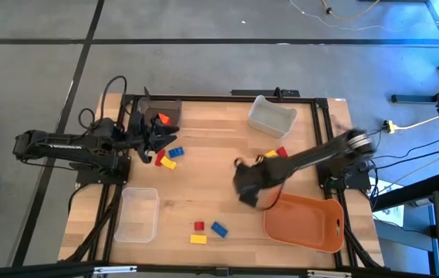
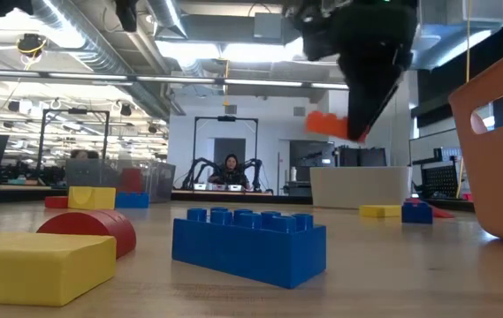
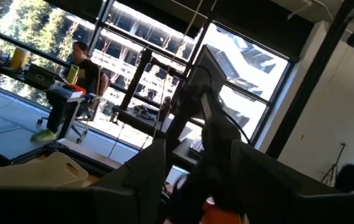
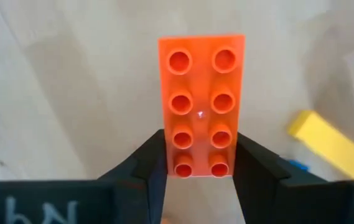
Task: Sort & place blocks by color
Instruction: Put the orange gamepiece into the black bin
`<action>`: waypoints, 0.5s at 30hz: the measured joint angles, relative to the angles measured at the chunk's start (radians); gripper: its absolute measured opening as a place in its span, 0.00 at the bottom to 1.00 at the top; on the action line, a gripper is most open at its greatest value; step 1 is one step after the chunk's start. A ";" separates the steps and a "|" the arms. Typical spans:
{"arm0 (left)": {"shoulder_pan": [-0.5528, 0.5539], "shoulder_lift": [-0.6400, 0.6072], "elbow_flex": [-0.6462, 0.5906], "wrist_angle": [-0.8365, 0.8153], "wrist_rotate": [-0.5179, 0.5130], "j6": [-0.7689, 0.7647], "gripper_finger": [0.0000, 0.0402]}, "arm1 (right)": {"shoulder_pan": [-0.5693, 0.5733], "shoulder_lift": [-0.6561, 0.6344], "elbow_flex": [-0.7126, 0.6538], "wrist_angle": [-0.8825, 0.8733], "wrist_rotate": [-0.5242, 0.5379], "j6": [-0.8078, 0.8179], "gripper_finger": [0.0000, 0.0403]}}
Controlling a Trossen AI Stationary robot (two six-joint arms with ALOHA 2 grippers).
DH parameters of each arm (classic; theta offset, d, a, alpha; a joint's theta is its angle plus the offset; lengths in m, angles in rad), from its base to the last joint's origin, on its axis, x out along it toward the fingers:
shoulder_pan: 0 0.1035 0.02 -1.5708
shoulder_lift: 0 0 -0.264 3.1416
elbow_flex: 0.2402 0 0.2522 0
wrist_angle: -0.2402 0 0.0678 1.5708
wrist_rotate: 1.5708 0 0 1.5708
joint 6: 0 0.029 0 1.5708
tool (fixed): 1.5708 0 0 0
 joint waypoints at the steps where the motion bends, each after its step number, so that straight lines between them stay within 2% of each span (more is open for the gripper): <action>1: 0.000 0.000 0.000 -0.003 0.010 0.023 0.43 | -0.018 -0.064 -0.066 0.058 -0.005 -0.016 0.35; 4: 0.000 0.000 0.000 -0.020 0.019 0.122 0.43 | -0.081 -0.261 -0.266 0.229 -0.097 -0.065 0.35; 9: 0.000 0.000 0.000 -0.069 0.020 0.335 0.43 | -0.230 -0.525 -0.522 0.590 -0.473 -0.114 0.35; 12: 0.000 0.019 0.000 -0.079 0.006 0.408 0.43 | -0.311 -0.575 -0.580 0.709 -0.650 -0.065 0.35; 15: 0.000 0.076 0.007 -0.086 -0.009 0.450 0.43 | -0.358 -0.561 -0.565 0.745 -0.744 -0.055 0.35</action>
